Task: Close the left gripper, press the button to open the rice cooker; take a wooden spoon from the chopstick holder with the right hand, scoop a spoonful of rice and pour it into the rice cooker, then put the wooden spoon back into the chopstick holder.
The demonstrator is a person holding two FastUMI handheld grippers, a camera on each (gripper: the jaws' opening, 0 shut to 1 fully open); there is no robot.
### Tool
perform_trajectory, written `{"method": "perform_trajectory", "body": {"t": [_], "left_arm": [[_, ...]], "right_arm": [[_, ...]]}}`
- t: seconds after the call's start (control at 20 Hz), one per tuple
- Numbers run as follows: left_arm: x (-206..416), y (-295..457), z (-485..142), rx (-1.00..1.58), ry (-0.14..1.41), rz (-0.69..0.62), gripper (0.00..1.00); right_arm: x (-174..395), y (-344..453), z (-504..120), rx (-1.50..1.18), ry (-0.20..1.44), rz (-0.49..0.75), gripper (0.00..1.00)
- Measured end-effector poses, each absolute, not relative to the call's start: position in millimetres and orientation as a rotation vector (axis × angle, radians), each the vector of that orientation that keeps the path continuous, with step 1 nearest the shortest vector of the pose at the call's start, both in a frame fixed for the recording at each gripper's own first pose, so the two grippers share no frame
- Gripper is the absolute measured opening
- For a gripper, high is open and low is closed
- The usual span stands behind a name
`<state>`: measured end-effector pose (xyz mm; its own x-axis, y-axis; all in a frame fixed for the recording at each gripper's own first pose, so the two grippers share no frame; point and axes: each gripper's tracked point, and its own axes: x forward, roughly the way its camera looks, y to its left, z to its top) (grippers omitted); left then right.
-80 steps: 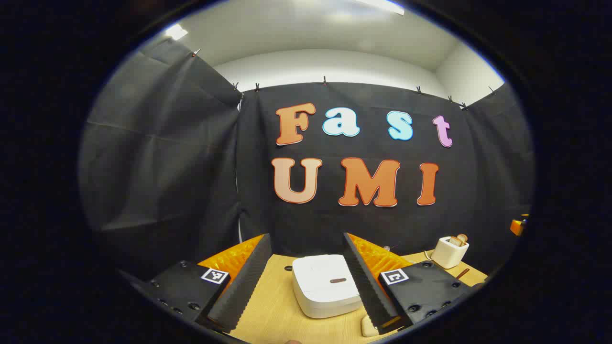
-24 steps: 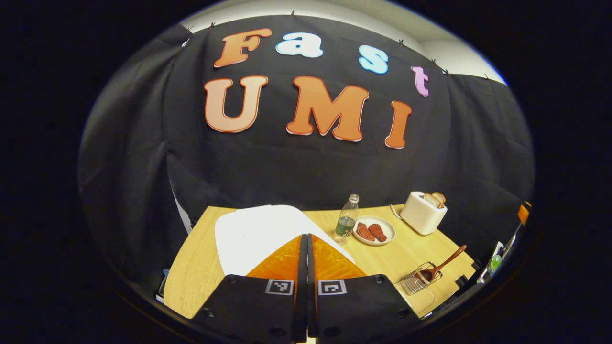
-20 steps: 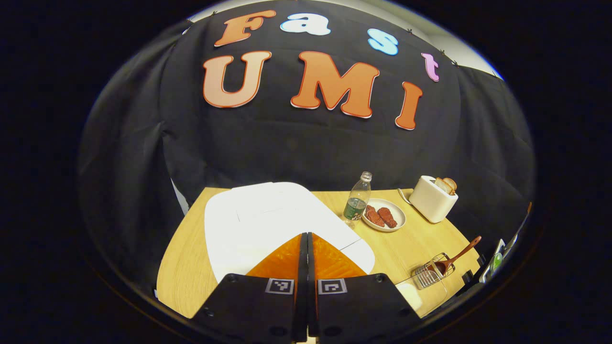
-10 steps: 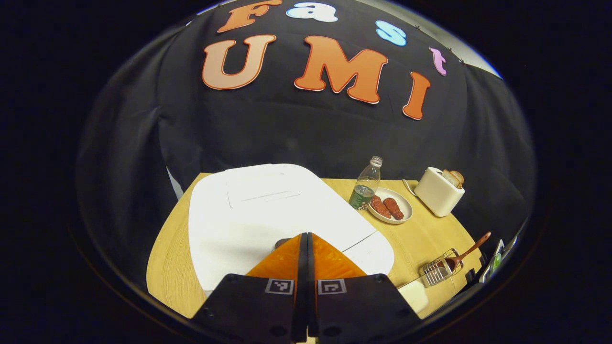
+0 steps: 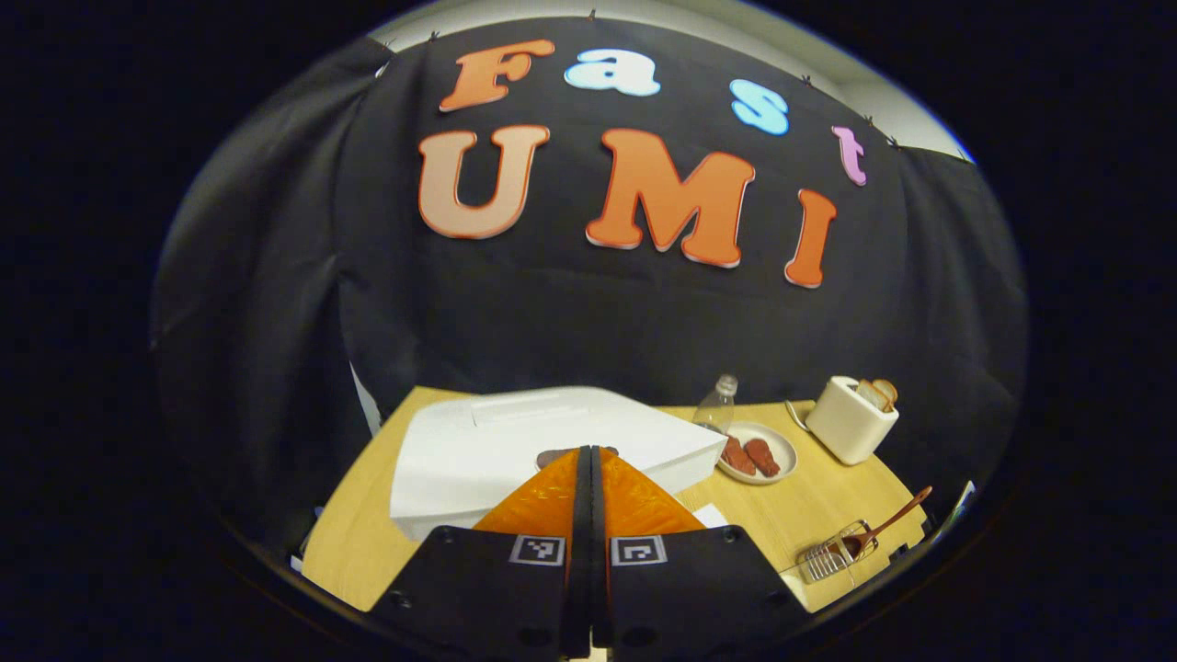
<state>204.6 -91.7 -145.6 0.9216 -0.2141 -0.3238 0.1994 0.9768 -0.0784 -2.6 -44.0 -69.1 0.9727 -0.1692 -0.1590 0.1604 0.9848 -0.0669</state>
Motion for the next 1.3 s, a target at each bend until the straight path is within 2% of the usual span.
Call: {"method": "perform_trajectory", "body": {"t": [0.15,0.3,0.6,0.8,0.85,1.0,1.05,1.1,1.3], "left_arm": [[183,-80,-93,-0.066,0.264,-0.206,0.04],[158,-57,-67,-0.041,0.212,-0.158,0.05],[117,-19,-46,-0.061,0.163,-0.092,0.05],[95,6,-37,-0.035,0.146,-0.046,0.09],[91,10,-34,-0.036,0.146,-0.034,0.06],[76,18,-24,-0.063,0.128,-0.031,0.06],[69,21,-19,-0.068,0.118,-0.028,0.09],[66,27,-14,-0.065,0.104,-0.016,0.07],[48,71,11,0.014,0.018,0.146,0.10]], "right_arm": [[1,-34,-72,-0.041,0.170,-0.134,0.95],[7,-21,-76,-0.028,0.172,-0.094,0.95],[21,5,-85,0.010,0.189,-0.028,0.95],[32,20,-97,0.033,0.211,0.017,0.95],[36,23,-102,0.040,0.217,0.021,0.95],[50,28,-123,0.044,0.251,0.031,0.95],[54,31,-133,0.048,0.270,0.041,0.95],[59,33,-144,0.058,0.291,0.049,0.95],[77,41,-182,0.095,0.375,0.066,0.95]]}}
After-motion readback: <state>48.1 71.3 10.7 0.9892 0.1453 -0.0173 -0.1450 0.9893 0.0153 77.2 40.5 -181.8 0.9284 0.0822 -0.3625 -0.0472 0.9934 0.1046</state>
